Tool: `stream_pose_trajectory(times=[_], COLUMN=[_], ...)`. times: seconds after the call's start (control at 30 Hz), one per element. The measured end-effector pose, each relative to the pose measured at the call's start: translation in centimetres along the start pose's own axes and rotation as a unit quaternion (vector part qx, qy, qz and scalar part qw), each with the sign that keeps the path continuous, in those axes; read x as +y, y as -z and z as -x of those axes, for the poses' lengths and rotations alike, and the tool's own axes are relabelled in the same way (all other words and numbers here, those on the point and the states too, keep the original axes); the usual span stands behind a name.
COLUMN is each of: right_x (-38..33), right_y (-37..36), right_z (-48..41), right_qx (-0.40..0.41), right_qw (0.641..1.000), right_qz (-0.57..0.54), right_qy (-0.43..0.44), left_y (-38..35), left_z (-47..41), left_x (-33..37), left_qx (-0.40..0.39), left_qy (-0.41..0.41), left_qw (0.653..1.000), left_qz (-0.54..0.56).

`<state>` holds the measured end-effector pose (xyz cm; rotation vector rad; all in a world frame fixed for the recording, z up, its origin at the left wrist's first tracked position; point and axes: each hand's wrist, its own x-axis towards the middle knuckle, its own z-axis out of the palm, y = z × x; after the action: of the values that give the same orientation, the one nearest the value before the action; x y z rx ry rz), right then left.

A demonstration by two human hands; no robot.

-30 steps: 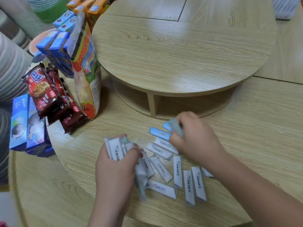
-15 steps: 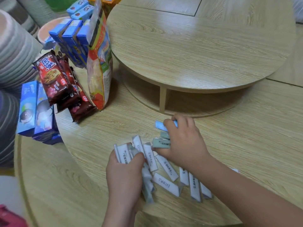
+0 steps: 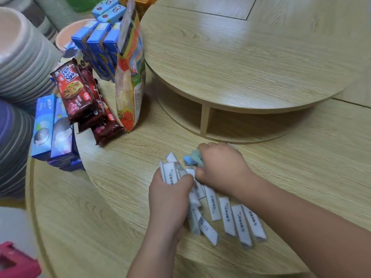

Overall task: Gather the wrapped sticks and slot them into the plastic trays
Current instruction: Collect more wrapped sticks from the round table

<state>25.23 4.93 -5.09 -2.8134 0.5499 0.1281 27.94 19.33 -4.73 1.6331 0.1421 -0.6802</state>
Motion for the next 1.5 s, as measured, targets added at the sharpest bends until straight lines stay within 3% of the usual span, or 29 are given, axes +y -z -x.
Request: stream_pose_trajectory(times=[0.13, 0.3, 0.47, 0.7, 1.17, 1.5], right_x=[1.1, 2.9, 3.0, 5.1, 20.3, 35.1], right_y=[0.7, 2.2, 4.5, 6.7, 10.9, 17.4], right_z=[0.0, 1.5, 4.0, 7.5, 21.6, 34.1], right_qx=[0.022, 0.054, 0.121, 0.202, 0.332, 0.344], right_qw=[0.999, 0.984, 0.924, 0.863, 0.793, 0.784], right_qz=[-0.027, -0.171, -0.363, -0.46, -0.489, -0.491], right_qy=[0.016, -0.017, -0.022, -0.049, -0.143, -0.163], left_y=[-0.2, -1.5, -3.8, -9.0, -27.4, -43.6], left_z=[-0.5, -1.1, -1.2, 2.3, 14.9, 27.7], left_x=[0.2, 1.0, 2.2, 3.6, 0.7, -1.2], left_qx=[0.01, -0.031, -0.097, -0.145, -0.24, -0.261], left_qy=[-0.023, -0.056, -0.085, -0.086, -0.092, -0.082], left_qw=[1.0, 0.998, 0.991, 0.981, 0.963, 0.959], left_qz=[0.006, 0.029, 0.041, 0.092, 0.087, 0.078])
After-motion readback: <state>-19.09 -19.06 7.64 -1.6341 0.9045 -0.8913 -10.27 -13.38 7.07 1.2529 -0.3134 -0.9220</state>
